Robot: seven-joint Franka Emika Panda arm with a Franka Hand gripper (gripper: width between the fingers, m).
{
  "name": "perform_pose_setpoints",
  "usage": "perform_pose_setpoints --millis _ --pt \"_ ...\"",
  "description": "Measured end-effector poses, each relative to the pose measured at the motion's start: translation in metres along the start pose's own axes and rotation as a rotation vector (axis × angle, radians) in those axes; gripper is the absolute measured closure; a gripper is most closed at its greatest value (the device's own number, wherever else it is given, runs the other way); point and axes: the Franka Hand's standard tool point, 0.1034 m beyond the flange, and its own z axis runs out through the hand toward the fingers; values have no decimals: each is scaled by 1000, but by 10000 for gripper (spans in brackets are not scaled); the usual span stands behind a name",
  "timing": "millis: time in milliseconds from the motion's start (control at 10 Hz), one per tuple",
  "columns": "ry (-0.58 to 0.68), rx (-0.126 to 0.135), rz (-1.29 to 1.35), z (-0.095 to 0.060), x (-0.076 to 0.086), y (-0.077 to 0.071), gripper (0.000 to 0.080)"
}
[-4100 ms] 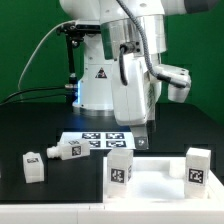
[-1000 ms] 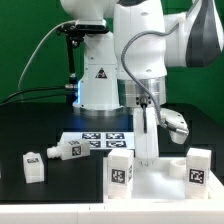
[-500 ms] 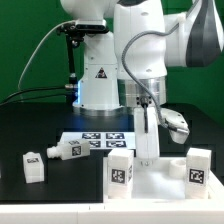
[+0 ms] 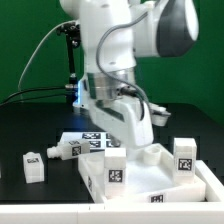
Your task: Assemble square table
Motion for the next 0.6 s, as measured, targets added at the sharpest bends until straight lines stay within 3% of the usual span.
perform_pose_setpoints --millis 400,600 --pt "3 -13 -204 3 10 5 739" --pt "6 -28 -498 -7 37 -2 739"
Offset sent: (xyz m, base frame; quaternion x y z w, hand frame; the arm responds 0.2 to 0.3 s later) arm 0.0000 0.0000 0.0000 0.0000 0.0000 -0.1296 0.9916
